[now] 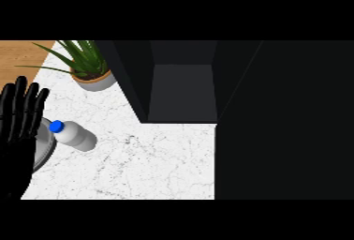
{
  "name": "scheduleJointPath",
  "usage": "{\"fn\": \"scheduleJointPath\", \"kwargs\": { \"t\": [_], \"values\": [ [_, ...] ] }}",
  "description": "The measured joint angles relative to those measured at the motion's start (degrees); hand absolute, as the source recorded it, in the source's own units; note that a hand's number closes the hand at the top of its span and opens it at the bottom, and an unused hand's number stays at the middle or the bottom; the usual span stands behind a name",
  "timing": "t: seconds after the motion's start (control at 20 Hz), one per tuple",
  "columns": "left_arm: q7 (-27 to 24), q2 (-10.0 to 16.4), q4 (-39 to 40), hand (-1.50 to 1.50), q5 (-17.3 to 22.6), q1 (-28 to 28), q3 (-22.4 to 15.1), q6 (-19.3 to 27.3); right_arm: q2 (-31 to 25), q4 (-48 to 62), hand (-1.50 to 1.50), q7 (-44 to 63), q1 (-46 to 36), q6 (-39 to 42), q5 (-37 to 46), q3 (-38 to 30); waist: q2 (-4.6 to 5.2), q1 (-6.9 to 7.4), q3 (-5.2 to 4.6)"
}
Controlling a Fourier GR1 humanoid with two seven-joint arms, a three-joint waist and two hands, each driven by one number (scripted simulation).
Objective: Pick up the bottled water, place it into the cabinet and close the cabinet
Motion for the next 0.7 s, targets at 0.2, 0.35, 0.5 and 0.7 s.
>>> {"fn": "scheduleJointPath", "kwargs": {
  "t": [0.2, 0.35, 0.5, 0.7],
  "values": [
    [-1.68, 1.86, 3.39, -1.50, 4.63, -2.21, 6.22, -1.33, 0.46, -3.07, -1.50, 0.63, 3.00, 0.40, 0.44, 1.17, 0.43, -0.18, 0.75],
    [-2.34, 3.61, 8.67, -1.50, 10.41, -4.42, 12.43, -2.57, 0.60, -4.90, -1.50, 1.78, 5.58, 2.26, -1.38, 3.04, 0.55, -0.36, 0.97],
    [0.90, 3.13, 10.39, -1.50, 15.27, -4.70, 14.60, -2.53, -0.21, -7.72, -1.50, 4.81, 8.86, 6.35, -5.53, 6.66, 0.52, -0.39, 1.08],
    [5.84, 5.05, 10.06, -1.50, 20.77, -4.42, 18.27, -3.08, -1.25, -15.54, -1.50, 7.26, 16.66, 9.43, -8.50, 9.86, 0.47, -0.49, 1.17]
  ]
}}
